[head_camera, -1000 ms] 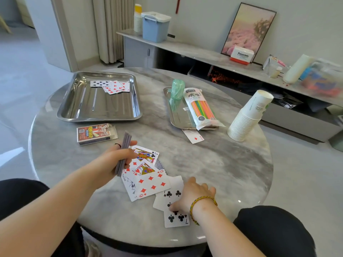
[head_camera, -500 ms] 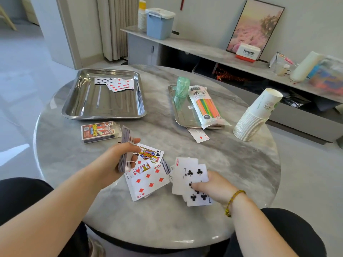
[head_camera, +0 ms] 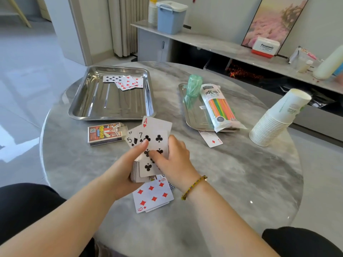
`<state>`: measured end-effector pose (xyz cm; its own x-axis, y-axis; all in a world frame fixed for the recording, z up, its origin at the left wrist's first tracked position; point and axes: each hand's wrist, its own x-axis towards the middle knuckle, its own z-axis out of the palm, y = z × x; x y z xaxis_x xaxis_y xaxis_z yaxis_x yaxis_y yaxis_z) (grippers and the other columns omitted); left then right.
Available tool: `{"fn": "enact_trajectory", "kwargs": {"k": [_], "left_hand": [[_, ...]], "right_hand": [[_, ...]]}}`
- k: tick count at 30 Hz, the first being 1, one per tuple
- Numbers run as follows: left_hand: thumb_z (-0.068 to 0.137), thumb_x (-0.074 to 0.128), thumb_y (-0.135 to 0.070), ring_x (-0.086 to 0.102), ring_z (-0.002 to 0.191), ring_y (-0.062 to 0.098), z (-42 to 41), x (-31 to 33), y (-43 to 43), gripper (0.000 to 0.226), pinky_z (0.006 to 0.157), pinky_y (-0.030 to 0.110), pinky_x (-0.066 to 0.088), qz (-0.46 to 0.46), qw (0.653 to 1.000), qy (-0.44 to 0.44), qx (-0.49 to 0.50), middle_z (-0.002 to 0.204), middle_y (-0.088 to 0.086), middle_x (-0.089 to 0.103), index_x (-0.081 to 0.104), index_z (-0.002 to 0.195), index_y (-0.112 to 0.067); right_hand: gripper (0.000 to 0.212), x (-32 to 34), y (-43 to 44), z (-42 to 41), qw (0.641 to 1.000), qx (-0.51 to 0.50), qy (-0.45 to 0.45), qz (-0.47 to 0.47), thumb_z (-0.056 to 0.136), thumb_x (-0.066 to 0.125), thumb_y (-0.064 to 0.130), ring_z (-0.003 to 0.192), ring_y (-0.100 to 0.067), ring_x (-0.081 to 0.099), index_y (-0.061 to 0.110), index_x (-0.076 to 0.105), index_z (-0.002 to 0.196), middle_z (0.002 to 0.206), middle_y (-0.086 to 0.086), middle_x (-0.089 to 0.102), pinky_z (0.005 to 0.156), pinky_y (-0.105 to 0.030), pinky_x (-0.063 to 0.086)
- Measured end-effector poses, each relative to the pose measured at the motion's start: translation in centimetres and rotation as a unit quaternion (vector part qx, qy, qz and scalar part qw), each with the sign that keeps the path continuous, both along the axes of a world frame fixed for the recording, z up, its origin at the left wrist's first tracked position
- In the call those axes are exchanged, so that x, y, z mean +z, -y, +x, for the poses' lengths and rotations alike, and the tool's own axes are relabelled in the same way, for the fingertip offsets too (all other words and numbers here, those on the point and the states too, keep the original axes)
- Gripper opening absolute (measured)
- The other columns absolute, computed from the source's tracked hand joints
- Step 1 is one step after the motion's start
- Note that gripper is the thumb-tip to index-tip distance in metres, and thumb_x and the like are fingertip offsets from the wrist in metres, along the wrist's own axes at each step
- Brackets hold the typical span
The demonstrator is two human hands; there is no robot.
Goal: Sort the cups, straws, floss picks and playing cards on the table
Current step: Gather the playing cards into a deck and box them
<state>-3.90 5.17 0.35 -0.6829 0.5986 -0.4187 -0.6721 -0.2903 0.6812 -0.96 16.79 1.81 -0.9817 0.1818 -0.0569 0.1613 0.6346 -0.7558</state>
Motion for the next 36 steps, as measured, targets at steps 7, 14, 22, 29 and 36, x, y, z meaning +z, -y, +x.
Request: {"fn": "enact_trajectory", "kwargs": {"k": [7, 14, 22, 29, 36], "left_hand": [[0.089, 0.039, -0.015, 0.070, 0.063, 0.017, -0.6, -0.3, -0.3, 0.023, 0.054, 0.028, 0.057, 0.027, 0.999, -0.015, 0.024, 0.074, 0.006, 0.073, 0.062, 0.091, -0.012], [0.029, 0.086, -0.017, 0.066, 0.066, 0.021, -1.9, -0.7, 0.6, 0.068, 0.060, 0.032, 0.057, 0.096, 0.993, -0.046, 0.043, 0.072, 0.008, 0.065, 0.063, 0.092, -0.007], [0.025, 0.084, -0.021, 0.047, 0.052, 0.016, -4.2, -0.6, 2.0, 0.065, 0.057, 0.026, 0.050, 0.123, 0.979, -0.067, 0.147, 0.064, 0.003, 0.050, 0.058, 0.084, -0.013], [0.064, 0.049, -0.015, 0.047, 0.052, 0.014, -4.0, -0.7, 1.9, 0.031, 0.059, 0.025, 0.043, 0.063, 0.983, -0.072, 0.156, 0.066, 0.002, 0.050, 0.052, 0.095, -0.013], [0.072, 0.049, -0.008, 0.054, 0.058, 0.015, -4.3, -0.4, 2.2, 0.021, 0.071, 0.030, 0.050, 0.069, 0.978, -0.076, 0.183, 0.067, 0.002, 0.055, 0.054, 0.092, -0.011]], "right_hand": [[0.079, -1.5, -0.2, -1.4, 0.989, 0.036, 0.056, 0.133, 0.072, 0.044, 0.067, 0.138, -0.017, 0.012, 0.024, 0.031, 0.136, 0.146, 0.002, 0.022, 0.113, -0.035, 0.009], [0.070, -2.0, -0.7, -1.6, 0.994, 0.052, -0.019, 0.099, 0.080, 0.059, 0.050, 0.140, -0.015, 0.010, 0.027, 0.029, 0.140, 0.150, 0.002, 0.018, 0.109, -0.028, 0.005], [0.052, -4.1, -1.5, 1.4, 0.915, 0.295, 0.074, 0.263, 0.080, 0.064, 0.031, 0.123, -0.022, 0.032, 0.018, 0.048, 0.129, 0.134, -0.002, 0.043, 0.101, -0.030, 0.019], [0.078, -3.9, 0.8, -0.5, 0.853, 0.312, 0.121, 0.401, 0.074, 0.071, 0.038, 0.125, -0.030, 0.032, 0.008, 0.031, 0.133, 0.133, -0.014, 0.039, 0.104, -0.037, 0.021], [0.082, -3.2, 1.3, -2.0, 0.829, 0.311, 0.178, 0.430, 0.069, 0.075, 0.040, 0.127, -0.031, 0.029, 0.006, 0.032, 0.130, 0.134, -0.015, 0.035, 0.105, -0.039, 0.023]]}}
